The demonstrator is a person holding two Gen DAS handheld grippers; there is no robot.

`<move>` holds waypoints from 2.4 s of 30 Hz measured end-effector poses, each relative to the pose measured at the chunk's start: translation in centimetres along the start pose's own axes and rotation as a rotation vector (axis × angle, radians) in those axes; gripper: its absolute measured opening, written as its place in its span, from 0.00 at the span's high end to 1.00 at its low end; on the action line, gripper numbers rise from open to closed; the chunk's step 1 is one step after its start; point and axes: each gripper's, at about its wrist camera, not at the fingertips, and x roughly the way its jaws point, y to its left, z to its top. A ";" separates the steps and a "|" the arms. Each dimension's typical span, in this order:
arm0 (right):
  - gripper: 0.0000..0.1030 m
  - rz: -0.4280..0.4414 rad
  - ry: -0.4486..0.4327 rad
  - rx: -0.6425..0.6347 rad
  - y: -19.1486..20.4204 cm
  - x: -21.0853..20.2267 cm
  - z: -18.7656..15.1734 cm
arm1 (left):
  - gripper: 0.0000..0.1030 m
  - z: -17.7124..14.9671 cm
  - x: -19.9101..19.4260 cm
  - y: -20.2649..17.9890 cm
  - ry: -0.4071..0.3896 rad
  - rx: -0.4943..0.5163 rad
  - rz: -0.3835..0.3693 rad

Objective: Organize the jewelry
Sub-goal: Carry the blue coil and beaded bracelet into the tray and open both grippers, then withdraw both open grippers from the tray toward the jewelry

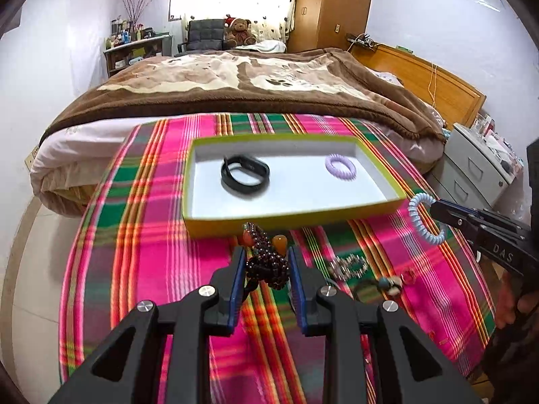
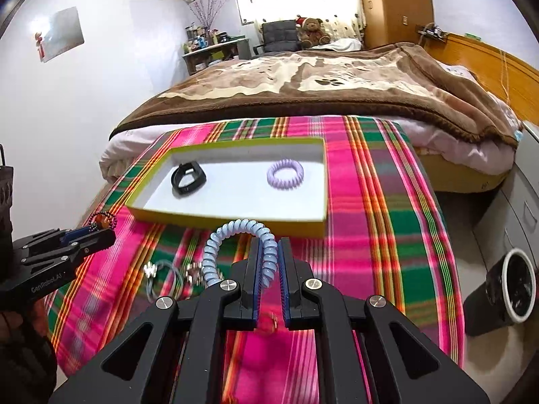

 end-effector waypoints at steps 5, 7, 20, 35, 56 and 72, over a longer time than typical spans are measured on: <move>0.91 0.000 0.002 -0.031 0.2 2.1 2.8 | 0.74 1.6 1.1 0.8 -0.001 -0.010 -0.007; 0.91 -0.001 0.009 -0.038 0.3 3.1 3.9 | 0.74 2.2 1.6 1.0 -0.004 -0.003 0.002; 0.91 0.011 0.109 -0.036 -0.1 11.2 8.3 | 0.74 4.8 6.2 2.7 0.033 -0.034 0.049; 0.91 0.021 0.189 -0.064 0.9 16.3 9.1 | 0.74 4.7 9.8 3.4 0.091 -0.046 0.093; 0.90 -0.028 0.194 -0.096 1.5 17.6 8.9 | 0.71 4.7 10.6 3.6 0.105 -0.072 0.054; 0.60 -0.022 0.138 -0.098 1.6 15.2 9.0 | 0.53 4.9 8.7 3.5 0.069 -0.105 0.014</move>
